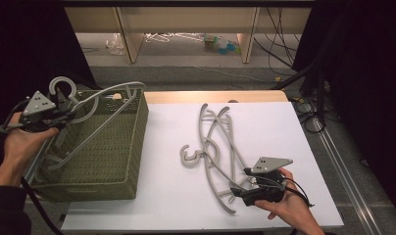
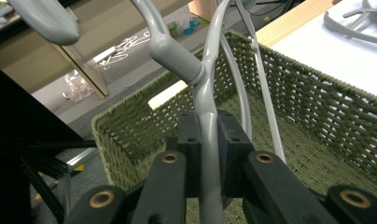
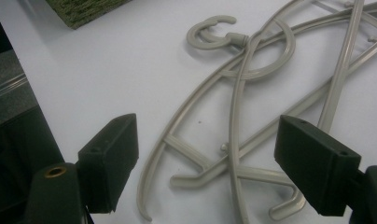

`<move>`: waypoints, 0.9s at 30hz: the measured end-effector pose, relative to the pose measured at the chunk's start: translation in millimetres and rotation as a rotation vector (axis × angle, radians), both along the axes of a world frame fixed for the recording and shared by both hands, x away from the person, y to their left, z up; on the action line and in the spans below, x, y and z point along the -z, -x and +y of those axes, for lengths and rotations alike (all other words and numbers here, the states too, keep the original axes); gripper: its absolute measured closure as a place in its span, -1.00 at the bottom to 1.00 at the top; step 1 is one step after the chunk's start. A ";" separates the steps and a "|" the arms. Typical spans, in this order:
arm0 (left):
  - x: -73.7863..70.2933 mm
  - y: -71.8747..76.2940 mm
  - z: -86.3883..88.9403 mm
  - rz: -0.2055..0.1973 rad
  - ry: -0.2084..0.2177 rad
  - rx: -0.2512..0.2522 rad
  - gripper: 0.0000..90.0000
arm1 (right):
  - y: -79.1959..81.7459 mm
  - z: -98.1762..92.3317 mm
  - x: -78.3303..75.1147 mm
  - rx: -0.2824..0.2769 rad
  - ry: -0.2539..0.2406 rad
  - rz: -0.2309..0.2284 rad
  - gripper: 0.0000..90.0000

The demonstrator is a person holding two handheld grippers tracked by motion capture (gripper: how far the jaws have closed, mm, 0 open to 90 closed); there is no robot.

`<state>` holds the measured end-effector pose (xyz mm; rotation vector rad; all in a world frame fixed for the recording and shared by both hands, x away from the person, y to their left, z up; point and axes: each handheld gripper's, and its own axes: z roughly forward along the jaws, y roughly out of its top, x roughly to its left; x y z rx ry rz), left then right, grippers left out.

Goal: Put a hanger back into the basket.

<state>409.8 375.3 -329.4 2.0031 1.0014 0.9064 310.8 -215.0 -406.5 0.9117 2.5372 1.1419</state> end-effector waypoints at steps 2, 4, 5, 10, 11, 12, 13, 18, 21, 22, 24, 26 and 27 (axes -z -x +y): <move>5.1 -0.2 3.4 0.008 0.002 -0.012 0.81 | -0.1 0.0 0.2 -0.004 0.001 -0.002 -0.50; 9.1 -0.2 6.9 0.021 -0.006 -0.017 0.81 | -0.3 0.1 0.4 -0.002 0.002 -0.003 -0.50; 10.7 -0.1 8.4 0.028 -0.005 -0.021 0.81 | -0.6 0.0 0.7 -0.002 0.004 -0.003 -0.50; 15.0 -1.4 8.5 0.031 0.018 -0.030 0.80 | -0.7 -0.2 1.1 -0.005 0.006 0.000 -0.50; 14.9 -1.9 7.2 0.032 0.006 -0.035 0.80 | -0.6 0.0 1.2 -0.006 0.006 0.002 -0.49; 15.0 -2.6 6.5 0.042 0.007 -0.035 0.81 | -0.4 0.1 0.9 -0.004 0.005 0.006 -0.49; 15.4 -3.4 6.3 0.045 0.002 -0.037 0.81 | -0.5 0.2 0.9 -0.004 0.005 0.006 -0.49; 19.4 -7.1 10.8 0.064 -0.013 -0.062 0.81 | 0.1 0.1 1.3 -0.002 0.006 0.020 -0.49; 24.5 -8.8 12.8 0.076 0.003 -0.086 0.81 | -0.7 -0.3 1.9 -0.005 0.011 0.011 -0.49; 28.7 -10.2 13.0 0.087 0.010 -0.076 0.81 | -0.8 -0.2 2.0 -0.004 0.011 0.010 -0.49; 30.8 -11.7 14.2 0.115 -0.042 -0.049 0.81 | -0.8 -0.2 2.5 -0.004 0.012 0.014 -0.49; 33.8 -13.9 12.2 0.124 -0.052 -0.050 0.80 | -0.9 -0.1 2.8 -0.005 0.015 0.012 -0.49; 35.4 -14.8 11.2 0.128 -0.053 -0.051 0.80 | -0.9 0.0 2.7 -0.005 0.014 0.012 -0.49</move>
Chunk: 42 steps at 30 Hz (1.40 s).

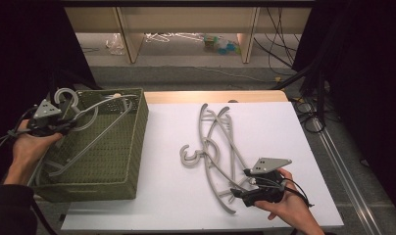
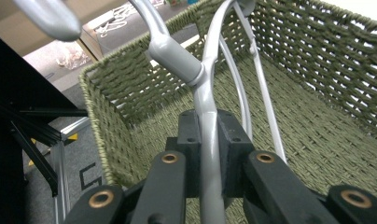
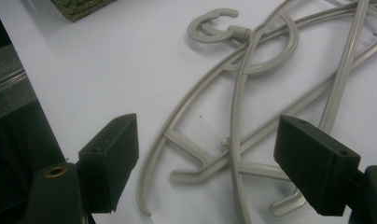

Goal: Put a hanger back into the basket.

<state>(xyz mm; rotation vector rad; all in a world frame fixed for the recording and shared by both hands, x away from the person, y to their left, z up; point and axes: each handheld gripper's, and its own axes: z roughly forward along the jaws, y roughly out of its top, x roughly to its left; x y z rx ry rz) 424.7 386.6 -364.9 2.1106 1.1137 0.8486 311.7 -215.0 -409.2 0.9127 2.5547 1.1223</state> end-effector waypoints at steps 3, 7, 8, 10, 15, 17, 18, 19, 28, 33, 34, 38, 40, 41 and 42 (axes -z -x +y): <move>3.4 -1.7 -1.1 0.010 0.000 0.005 0.79 | 0.5 -0.1 -0.4 0.001 -0.002 0.005 -0.49; 12.2 -5.1 -4.2 0.033 -0.015 0.005 0.78 | 0.7 -0.3 0.6 0.007 -0.005 0.002 -0.49; 17.9 -7.9 -6.7 0.053 -0.030 0.004 0.78 | 0.3 -0.9 0.3 -0.002 0.001 0.003 -0.49; 19.8 -8.9 -6.6 0.056 -0.022 -0.003 0.78 | 0.1 -1.0 0.5 -0.005 0.000 0.001 -0.49; 26.8 -10.3 -3.1 0.071 -0.016 -0.032 0.70 | 0.4 -0.8 1.0 -0.004 0.000 0.000 -0.49; 25.7 -9.1 -2.5 0.066 -0.013 -0.046 0.64 | 0.3 -0.9 1.2 -0.003 -0.001 0.000 -0.49; 24.2 -7.6 -2.0 0.058 0.000 -0.064 0.58 | 0.9 -0.9 1.1 0.003 0.000 0.008 -0.49; 22.4 -6.1 -1.9 0.045 0.016 -0.081 0.54 | 0.9 -1.0 1.1 0.003 0.000 0.006 -0.49; 5.2 19.5 -14.8 -0.036 0.176 -0.089 -0.01 | -0.8 0.4 5.6 0.013 -0.004 -0.002 -0.49; -5.3 39.6 -22.9 -0.082 0.199 -0.081 -0.16 | -2.6 0.7 8.1 0.025 -0.021 -0.017 -0.49; -9.0 44.0 -24.1 -0.096 0.213 -0.078 -0.16 | -2.6 0.7 8.1 0.025 -0.021 -0.017 -0.49; -20.5 61.6 -35.9 -0.137 0.304 -0.055 -0.21 | -4.2 0.4 10.0 0.021 -0.032 -0.023 -0.50; -21.6 71.2 -47.9 -0.144 0.320 -0.026 -0.23 | -3.9 0.3 10.2 0.027 -0.033 -0.018 -0.50; -20.5 79.5 -61.5 -0.149 0.294 0.018 -0.27 | -4.7 -0.3 10.9 0.027 -0.038 -0.027 -0.50; -20.5 79.5 -61.5 -0.149 0.294 0.018 -0.28 | -4.7 -0.5 11.1 0.029 -0.042 -0.025 -0.50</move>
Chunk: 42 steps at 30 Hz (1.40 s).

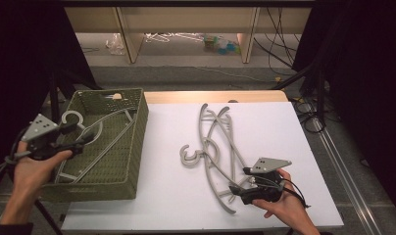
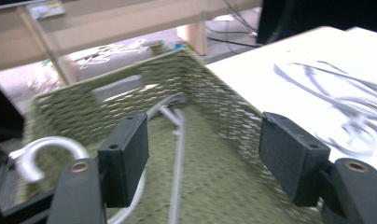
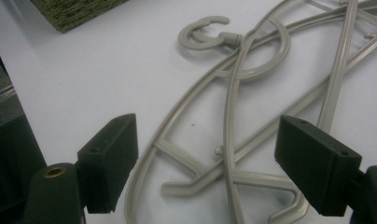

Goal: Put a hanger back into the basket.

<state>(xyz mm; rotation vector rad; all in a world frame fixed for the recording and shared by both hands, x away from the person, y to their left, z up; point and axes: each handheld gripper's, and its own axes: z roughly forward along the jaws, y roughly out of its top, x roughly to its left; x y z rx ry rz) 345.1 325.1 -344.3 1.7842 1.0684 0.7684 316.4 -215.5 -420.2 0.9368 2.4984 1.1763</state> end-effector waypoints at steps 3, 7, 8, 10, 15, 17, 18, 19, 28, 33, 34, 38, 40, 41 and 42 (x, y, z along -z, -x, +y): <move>3.6 10.3 -21.1 -0.007 0.011 0.051 -0.31 | 0.7 -0.1 0.3 0.010 0.000 0.005 -0.50; 8.9 22.0 -53.4 -0.022 0.043 0.135 -0.37 | 0.5 -0.1 0.4 0.010 -0.007 0.001 -0.50; 10.0 23.3 -59.1 -0.025 0.034 0.153 -0.38 | 0.3 -0.3 0.7 0.010 -0.008 -0.001 -0.50; 12.8 26.3 -70.9 -0.027 0.041 0.169 -0.41 | -0.1 -1.1 1.1 0.012 -0.010 -0.005 -0.50; 18.9 31.8 -90.8 -0.023 0.083 0.216 -0.47 | -0.3 -2.8 1.0 0.014 -0.011 -0.004 -0.51; 23.1 35.2 -99.6 -0.008 0.098 0.232 -0.48 | -0.3 -3.0 1.2 0.015 -0.015 -0.002 -0.51; 27.6 38.1 -106.8 -0.015 0.098 0.252 -0.48 | -0.2 -2.9 1.4 0.016 -0.017 -0.006 -0.51; 27.6 38.1 -106.8 -0.015 0.098 0.252 -0.48 | -0.2 -2.9 1.4 0.016 -0.017 -0.006 -0.51; 51.8 52.2 -133.9 -0.005 0.140 0.309 -0.49 | -0.2 -1.4 2.8 0.004 -0.012 -0.004 -0.51; 64.6 59.0 -146.1 -0.011 0.108 0.360 -0.51 | 0.5 -1.2 3.3 0.008 -0.012 0.000 -0.51; 70.6 60.7 -150.1 -0.002 0.127 0.361 -0.51 | 0.9 -1.0 3.1 0.008 -0.012 0.000 -0.51; 77.7 61.8 -153.0 -0.009 0.124 0.362 -0.51 | 1.7 -0.8 2.9 0.013 -0.012 0.003 -0.51; 81.6 62.2 -153.0 -0.021 0.111 0.357 -0.51 | 1.6 -0.7 3.0 0.009 -0.011 0.004 -0.51; 83.8 62.5 -153.4 -0.014 0.117 0.353 -0.51 | 0.9 -0.6 3.6 0.003 -0.007 -0.008 -0.51; 87.7 63.0 -154.2 -0.005 0.116 0.347 -0.51 | 1.0 0.0 3.8 -0.001 -0.008 -0.005 -0.51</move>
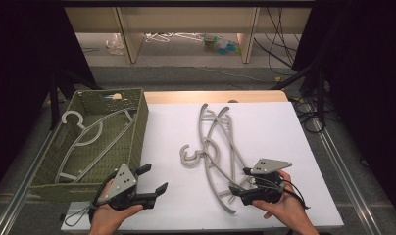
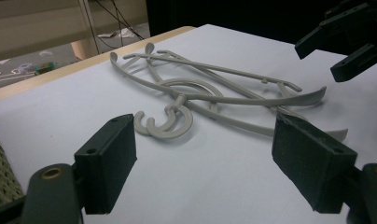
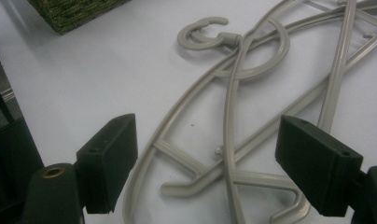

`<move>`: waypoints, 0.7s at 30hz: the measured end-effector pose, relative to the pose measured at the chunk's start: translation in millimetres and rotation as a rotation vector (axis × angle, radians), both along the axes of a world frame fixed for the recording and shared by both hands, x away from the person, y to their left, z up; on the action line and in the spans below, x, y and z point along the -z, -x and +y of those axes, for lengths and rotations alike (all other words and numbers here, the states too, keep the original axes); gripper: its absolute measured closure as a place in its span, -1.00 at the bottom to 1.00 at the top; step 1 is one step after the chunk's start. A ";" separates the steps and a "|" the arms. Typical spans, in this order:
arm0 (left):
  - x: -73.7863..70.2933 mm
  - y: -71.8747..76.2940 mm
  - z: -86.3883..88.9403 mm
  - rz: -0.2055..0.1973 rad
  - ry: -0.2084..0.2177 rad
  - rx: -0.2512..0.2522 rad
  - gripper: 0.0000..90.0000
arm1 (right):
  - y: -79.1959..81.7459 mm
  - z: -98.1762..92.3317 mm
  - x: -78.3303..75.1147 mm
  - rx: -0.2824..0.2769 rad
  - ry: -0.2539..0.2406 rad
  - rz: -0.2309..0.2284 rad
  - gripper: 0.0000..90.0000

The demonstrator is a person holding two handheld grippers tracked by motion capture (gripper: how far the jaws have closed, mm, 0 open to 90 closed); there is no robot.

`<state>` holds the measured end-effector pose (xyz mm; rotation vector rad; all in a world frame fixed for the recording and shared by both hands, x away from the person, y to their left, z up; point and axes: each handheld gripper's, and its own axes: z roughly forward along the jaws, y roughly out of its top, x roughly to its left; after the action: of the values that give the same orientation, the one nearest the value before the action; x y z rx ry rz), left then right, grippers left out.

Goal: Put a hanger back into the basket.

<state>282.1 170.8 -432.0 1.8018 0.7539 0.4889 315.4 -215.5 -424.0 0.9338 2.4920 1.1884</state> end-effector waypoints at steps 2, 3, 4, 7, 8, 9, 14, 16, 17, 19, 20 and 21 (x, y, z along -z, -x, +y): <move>1.4 0.1 -0.4 0.004 -0.006 0.001 -0.51 | 0.4 0.4 0.0 0.004 0.001 0.003 -0.51; 3.2 -0.1 -1.9 0.009 -0.002 -0.003 -0.52 | 1.0 0.8 0.2 0.006 -0.001 0.001 -0.51; 3.5 -0.6 -2.0 0.006 -0.003 0.000 -0.52 | 1.0 0.9 0.2 0.007 -0.005 0.000 -0.51; 4.3 -0.8 -2.4 0.006 -0.003 0.004 -0.52 | -1.6 2.0 0.6 -0.001 -0.006 -0.015 -0.51; 4.3 -0.8 -2.4 0.006 -0.003 0.004 -0.52 | -1.6 2.0 0.6 -0.001 -0.006 -0.015 -0.51; 5.0 -1.5 -2.3 -0.001 -0.009 0.011 -0.52 | -2.3 3.9 1.6 0.009 -0.002 -0.011 -0.51; 6.7 -0.2 -2.5 0.012 -0.008 -0.001 -0.52 | -9.2 9.8 6.9 -0.006 0.016 -0.003 -0.51; 6.2 -0.4 -2.1 0.009 -0.013 -0.001 -0.52 | -13.4 13.5 9.8 -0.011 0.033 -0.003 -0.50; 6.6 -0.9 -2.3 0.008 -0.015 0.000 -0.52 | -19.1 16.9 13.1 -0.021 0.045 0.001 -0.50; 6.8 -1.5 -2.0 0.002 -0.019 0.005 -0.52 | -21.0 18.3 14.6 -0.013 0.059 0.011 -0.49; 6.6 -1.2 -1.6 0.004 -0.020 0.002 -0.52 | -25.0 21.8 19.2 0.005 0.065 0.006 -0.46; 6.6 -1.2 -1.6 0.004 -0.020 0.002 -0.52 | -27.3 22.2 19.3 -0.002 0.084 0.022 -0.44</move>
<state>283.3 169.2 -438.6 1.8228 0.7521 0.4933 342.7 -193.3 -443.3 0.9269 2.5394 1.0705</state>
